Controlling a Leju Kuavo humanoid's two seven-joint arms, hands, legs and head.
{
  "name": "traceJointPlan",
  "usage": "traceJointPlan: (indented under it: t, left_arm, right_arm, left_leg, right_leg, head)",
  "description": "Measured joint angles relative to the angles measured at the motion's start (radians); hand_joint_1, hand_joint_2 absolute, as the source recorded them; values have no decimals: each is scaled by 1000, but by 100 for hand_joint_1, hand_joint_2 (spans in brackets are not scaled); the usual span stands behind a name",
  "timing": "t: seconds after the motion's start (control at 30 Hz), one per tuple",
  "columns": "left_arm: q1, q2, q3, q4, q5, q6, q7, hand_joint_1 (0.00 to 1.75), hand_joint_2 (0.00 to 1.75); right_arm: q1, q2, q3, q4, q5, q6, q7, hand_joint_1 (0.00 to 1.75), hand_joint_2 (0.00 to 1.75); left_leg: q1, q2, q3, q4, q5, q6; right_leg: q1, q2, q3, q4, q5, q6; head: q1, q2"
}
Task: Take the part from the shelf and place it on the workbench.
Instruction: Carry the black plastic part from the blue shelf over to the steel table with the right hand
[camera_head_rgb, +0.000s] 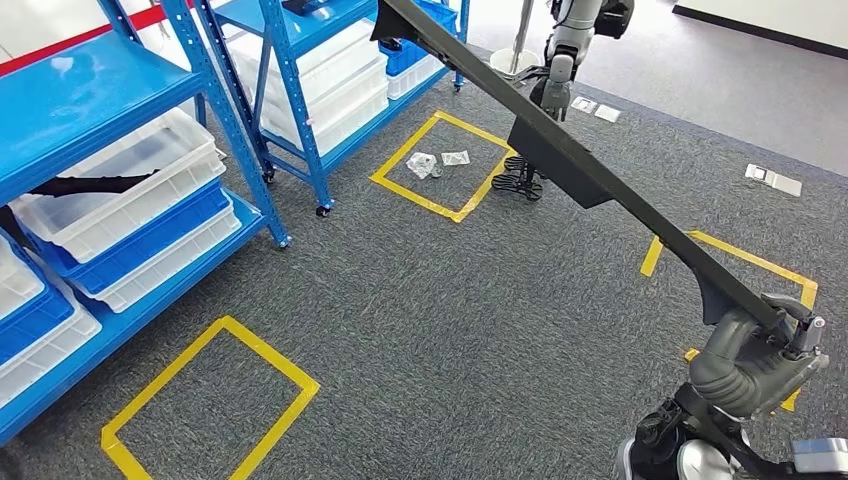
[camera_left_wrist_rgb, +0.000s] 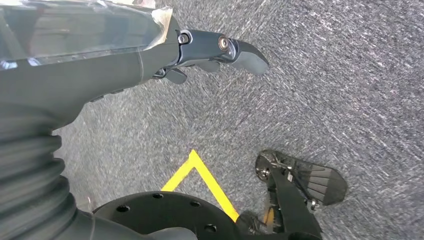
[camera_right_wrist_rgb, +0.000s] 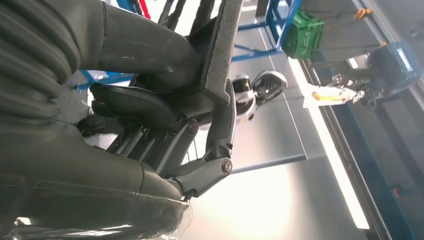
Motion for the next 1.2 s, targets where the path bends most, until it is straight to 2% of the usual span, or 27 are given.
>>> traceJointPlan:
  t: [0.07, 0.1, 0.13, 0.2, 0.23, 0.27, 0.33, 0.4, 0.43, 0.47, 0.5, 0.57, 0.6, 0.67, 0.73, 0.8, 0.87, 0.93, 0.97, 1.0, 1.03, 1.07, 1.1, 1.13, 1.17, 1.2]
  left_arm:
    - [-1, 1, 0, 0, -1, 0, 0, 0, 175]
    - [-1, 2, 0, 0, -1, 0, 0, 0, 175]
    - [-2, 3, 0, 0, -2, 0, 1, 0, 175]
    - [-3, 3, 0, -1, -4, 1, 4, 0, 175]
    - [-4, 4, 0, -1, -5, 2, 5, 0, 175]
    - [-4, 4, 0, -1, -5, 3, 7, 0, 175]
    - [-4, 4, 0, -1, -6, 5, 8, 0, 175]
    - [-3, 4, 1, -1, -6, 7, 9, 0, 175]
    - [-2, 4, 1, -1, -6, 9, 10, 0, 175]
    - [-1, 4, 2, -1, -6, 10, 11, 0, 175]
    - [-1, 4, 2, -1, -6, 10, 12, 0, 175]
    - [-1, 5, 3, -1, -7, 10, 12, 0, 175]
    - [-2, 5, 4, -1, -7, 10, 12, 0, 175]
    - [-3, 7, 4, -1, -7, 11, 12, 0, 175]
    - [-4, 6, 4, -1, -7, 11, 12, 0, 175]
    - [-5, 6, 4, -1, -7, 11, 13, 0, 175]
    - [-5, 5, 4, -1, -7, 10, 13, 0, 175]
    - [-4, 5, 5, -1, -8, 10, 13, 0, 175]
    - [-4, 5, 5, -1, -10, 10, 14, 0, 175]
    - [-4, 4, 5, -1, -11, 10, 15, 0, 175]
    - [-4, 4, 5, -1, -13, 10, 16, 0, 175]
    - [-4, 4, 5, -1, -15, 10, 17, 0, 175]
    - [-5, 4, 5, -1, -16, 10, 17, 0, 175]
    - [-5, 4, 5, -1, -17, 11, 18, 0, 175]
    - [-5, 4, 5, -1, -17, 11, 18, 0, 175]
    - [-5, 5, 5, -1, -19, 11, 19, 0, 175]
  right_arm:
    - [1, -1, -1, -2, 0, -1, 0, 175, 175]
    - [1, 0, -1, -4, 0, -1, 0, 175, 175]
    - [3, 0, -1, -7, 0, -1, 0, 175, 175]
    - [7, 2, -3, -14, 1, -3, 0, 175, 175]
    - [10, 2, -5, -19, 1, -4, 0, 175, 175]
    - [13, 2, -6, -25, 2, -5, -1, 175, 175]
    - [16, 4, -8, -37, 2, -5, -1, 175, 175]
    - [19, 6, -9, -43, 2, -5, -1, 175, 175]
    - [20, 8, -10, -44, 2, -5, -1, 175, 175]
    - [22, 9, -11, -46, 2, -5, -1, 175, 175]
    - [23, 9, -12, -49, 2, -6, 0, 175, 175]
    - [23, 10, -14, -55, 2, -6, 0, 175, 175]
    - [23, 11, -15, -58, 2, -6, 0, 175, 175]
    - [23, 11, -16, -61, 2, -6, 0, 175, 175]
    - [25, 11, -17, -65, 2, -7, 0, 175, 175]
    - [25, 10, -18, -68, 2, -8, 0, 175, 175]
    - [24, 10, -18, -70, 2, -8, 0, 175, 175]
    - [27, 10, -19, -70, 1, -9, 0, 175, 175]
    - [29, 10, -19, -70, 0, -10, 1, 175, 175]
    - [32, 10, -20, -71, -1, -11, 1, 175, 175]
    - [33, 10, -21, -71, -1, -12, 2, 175, 175]
    - [34, 10, -21, -72, -1, -12, 2, 175, 175]
    - [35, 10, -22, -72, -2, -12, 2, 175, 175]
    - [36, 11, -22, -73, -2, -12, 2, 175, 175]
    - [38, 11, -23, -74, -2, -11, 2, 175, 175]
    - [41, 11, -24, -75, -3, -10, 2, 175, 175]
  left_leg:
    - [2, 15, 0, 8, -7, -15]
    - [2, 20, 0, 13, -11, -24]
    - [-1, 25, 0, 17, -14, -32]
    - [0, 35, 3, 16, -15, -43]
    - [3, 33, 3, 17, -16, -48]
    - [7, 22, -1, 27, -27, -52]
    - [10, -17, -37, 110, -82, -56]
    - [9, -42, -103, 249, -146, -54]
    - [8, -46, -129, 297, -159, -52]
    - [7, -48, -139, 313, -152, -47]
    - [5, -51, -129, 285, -126, -40]
    - [1, -75, -71, 157, -55, -21]
    - [-1, -89, -43, 96, -31, -13]
    - [-6, -103, -19, 43, -21, -8]
    - [-10, -88, -17, 34, -17, -8]
    - [-8, -71, -13, 23, -9, -2]
    - [-7, -52, -11, 18, -6, 3]
    - [-8, -31, -13, 18, -6, 5]
    - [-8, -21, -13, 19, -7, 5]
    - [-7, -12, -13, 19, -8, 4]
    - [-7, -5, -12, 19, -9, 2]
    - [-8, 3, -10, 20, -11, -2]
    - [-11, 9, -8, 22, -15, -7]
    - [-14, 15, -7, 24, -18, -12]
    - [-18, 21, -6, 25, -20, -18]
    - [-19, 26, -4, 25, -20, -23]
  right_leg:
    - [-8, -31, 80, -139, 44, 25]
    - [-10, -43, 109, -191, 58, 26]
    - [-10, -50, 125, -219, 63, 21]
    - [-7, -36, 123, -223, 62, -1]
    - [-8, -30, 121, -222, 63, -9]
    - [-8, -22, 119, -222, 64, -16]
    - [-9, -7, 117, -223, 67, -29]
    - [-3, 8, 115, -223, 68, -39]
    - [1, 17, 115, -223, 68, -41]
    - [5, 28, 115, -223, 69, -42]
    - [8, 39, 116, -223, 69, -42]
    - [11, 59, 119, -223, 69, -42]
    - [15, 68, 119, -222, 69, -41]
    - [15, 81, 114, -221, 72, -36]
    - [14, 89, 106, -221, 74, -27]
    - [15, 62, 86, -192, 60, -21]
    - [17, 23, 36, -90, 12, -22]
    - [16, 10, -22, 31, -31, -20]
    - [14, 8, -33, 54, -34, -14]
    - [12, 4, -24, 37, -22, -6]
    - [9, -3, 5, -17, 1, 3]
    - [8, -21, 44, -92, 26, 10]
    - [8, -37, 79, -157, 46, 12]
    - [8, -49, 103, -201, 59, 7]
    - [10, -55, 113, -222, 63, -1]
    - [12, -47, 112, -221, 65, -10]
  head:
    - [2, 0]
    - [3, 0]
    - [2, 0]
    - [-2, 0]
    - [-4, 0]
    - [-5, 0]
    - [-10, 0]
    - [-12, 0]
    - [-13, 0]
    - [-14, 0]
    - [-14, 0]
    - [-14, 0]
    - [-13, 0]
    - [-14, 0]
    - [-14, 0]
    - [-12, 0]
    - [-8, 0]
    - [-6, 0]
    - [-6, 0]
    - [-5, 0]
    - [-5, 0]
    - [-5, 0]
    - [-5, 0]
    - [-7, 0]
    - [-9, 0]
    - [-10, 0]
